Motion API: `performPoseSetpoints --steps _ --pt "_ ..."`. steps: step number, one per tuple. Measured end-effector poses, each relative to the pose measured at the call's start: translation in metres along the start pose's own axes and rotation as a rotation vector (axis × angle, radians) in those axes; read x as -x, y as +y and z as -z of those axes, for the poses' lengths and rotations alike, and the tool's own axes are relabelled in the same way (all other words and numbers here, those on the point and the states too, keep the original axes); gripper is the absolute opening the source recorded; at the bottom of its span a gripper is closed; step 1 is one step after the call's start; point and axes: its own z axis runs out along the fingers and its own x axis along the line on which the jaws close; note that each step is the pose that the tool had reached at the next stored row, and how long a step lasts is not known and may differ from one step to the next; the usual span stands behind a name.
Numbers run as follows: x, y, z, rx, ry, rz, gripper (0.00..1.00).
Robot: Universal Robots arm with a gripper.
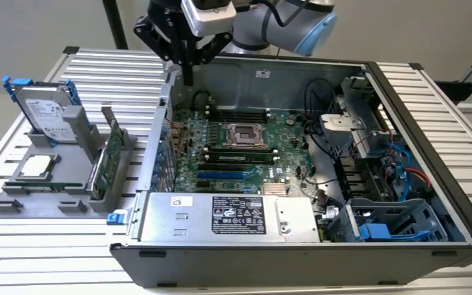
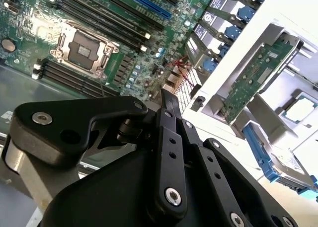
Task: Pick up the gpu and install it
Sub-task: 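Reach for the gpu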
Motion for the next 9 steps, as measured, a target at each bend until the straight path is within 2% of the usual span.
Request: performPoseSetpoints --steps 9 --pt "-0.0059 -0.0004 0.0002 0.0000 0.0000 0.000 0.00"
